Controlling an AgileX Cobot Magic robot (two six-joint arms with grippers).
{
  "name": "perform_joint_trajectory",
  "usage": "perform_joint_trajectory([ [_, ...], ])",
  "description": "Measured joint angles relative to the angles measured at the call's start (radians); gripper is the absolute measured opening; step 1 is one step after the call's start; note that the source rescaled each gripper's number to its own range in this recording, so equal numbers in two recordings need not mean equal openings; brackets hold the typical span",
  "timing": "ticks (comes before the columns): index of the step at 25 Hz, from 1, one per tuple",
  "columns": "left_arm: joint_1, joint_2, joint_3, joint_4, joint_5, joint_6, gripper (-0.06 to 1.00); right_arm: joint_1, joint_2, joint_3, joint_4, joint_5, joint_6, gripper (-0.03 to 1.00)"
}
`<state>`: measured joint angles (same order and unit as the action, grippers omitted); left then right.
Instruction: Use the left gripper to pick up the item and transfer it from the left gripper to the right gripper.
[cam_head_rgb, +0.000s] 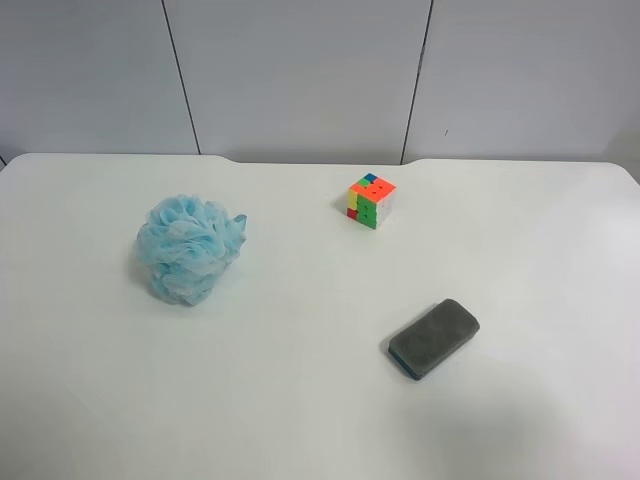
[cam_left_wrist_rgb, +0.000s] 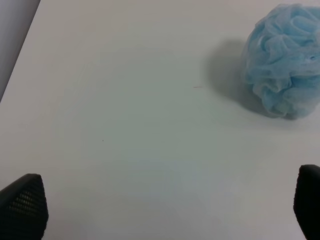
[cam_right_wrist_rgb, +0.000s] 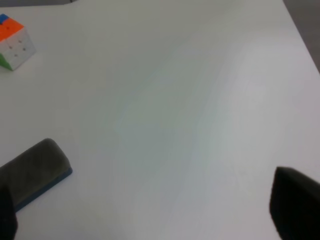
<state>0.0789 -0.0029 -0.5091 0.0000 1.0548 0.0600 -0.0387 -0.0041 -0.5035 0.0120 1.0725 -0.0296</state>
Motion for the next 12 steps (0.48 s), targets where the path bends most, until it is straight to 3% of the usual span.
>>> perform_joint_trajectory([
  [12, 0.000, 0.000, 0.000, 0.000, 0.000, 0.000, 1.00, 0.000, 0.000, 0.000, 0.000, 0.000, 0.000, 1.00],
])
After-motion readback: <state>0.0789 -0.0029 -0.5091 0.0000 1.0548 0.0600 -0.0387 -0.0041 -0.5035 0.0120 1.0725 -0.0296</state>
